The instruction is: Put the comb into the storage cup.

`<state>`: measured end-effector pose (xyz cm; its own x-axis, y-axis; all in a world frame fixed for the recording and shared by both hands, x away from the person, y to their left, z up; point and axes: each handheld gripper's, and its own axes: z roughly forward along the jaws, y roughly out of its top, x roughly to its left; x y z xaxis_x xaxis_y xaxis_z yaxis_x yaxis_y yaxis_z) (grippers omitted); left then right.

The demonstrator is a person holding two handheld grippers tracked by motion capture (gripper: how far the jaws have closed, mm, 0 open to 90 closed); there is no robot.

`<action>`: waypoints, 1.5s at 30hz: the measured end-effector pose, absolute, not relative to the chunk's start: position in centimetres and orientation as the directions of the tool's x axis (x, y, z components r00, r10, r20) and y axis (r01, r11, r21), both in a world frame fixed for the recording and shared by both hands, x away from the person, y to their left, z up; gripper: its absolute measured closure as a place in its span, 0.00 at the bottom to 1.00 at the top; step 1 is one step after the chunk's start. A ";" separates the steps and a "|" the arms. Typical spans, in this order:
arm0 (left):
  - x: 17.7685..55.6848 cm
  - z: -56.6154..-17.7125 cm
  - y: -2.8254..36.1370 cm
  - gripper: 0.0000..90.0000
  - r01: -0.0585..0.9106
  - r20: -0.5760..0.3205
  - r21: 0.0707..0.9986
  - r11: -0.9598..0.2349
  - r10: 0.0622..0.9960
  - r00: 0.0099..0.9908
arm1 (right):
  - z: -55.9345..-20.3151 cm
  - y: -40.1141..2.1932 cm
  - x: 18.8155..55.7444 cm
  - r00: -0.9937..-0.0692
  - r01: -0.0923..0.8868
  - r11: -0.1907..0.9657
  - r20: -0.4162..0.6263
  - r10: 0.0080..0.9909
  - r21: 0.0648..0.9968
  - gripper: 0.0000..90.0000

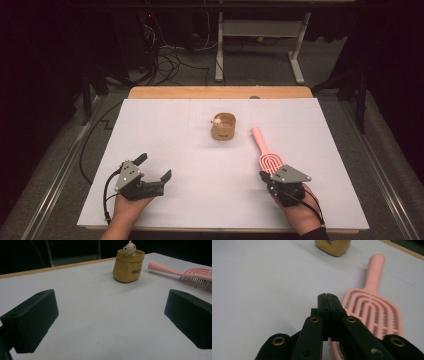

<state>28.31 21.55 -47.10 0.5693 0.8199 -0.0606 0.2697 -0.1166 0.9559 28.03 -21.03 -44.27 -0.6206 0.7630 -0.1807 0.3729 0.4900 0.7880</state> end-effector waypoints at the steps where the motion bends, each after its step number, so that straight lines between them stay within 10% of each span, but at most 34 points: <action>1: 28.3 -47.1 21.5 0.00 0.269 -0.060 0.956 -0.117 0.820 0.569 | -44.4 -20.6 27.9 -0.630 0.366 0.508 -0.195 0.752 0.780 1.00; 36: 28.3 -47.1 21.5 0.00 0.270 -0.063 0.956 -0.114 0.819 0.571 | -45.5 -23.3 28.1 -0.599 0.420 0.494 -0.176 0.781 0.761 1.00; 45: 28.3 -47.0 21.4 0.00 0.269 -0.056 0.955 -0.123 0.818 0.573 | -43.6 -25.6 27.2 -0.552 0.351 0.334 -0.095 0.829 0.875 1.00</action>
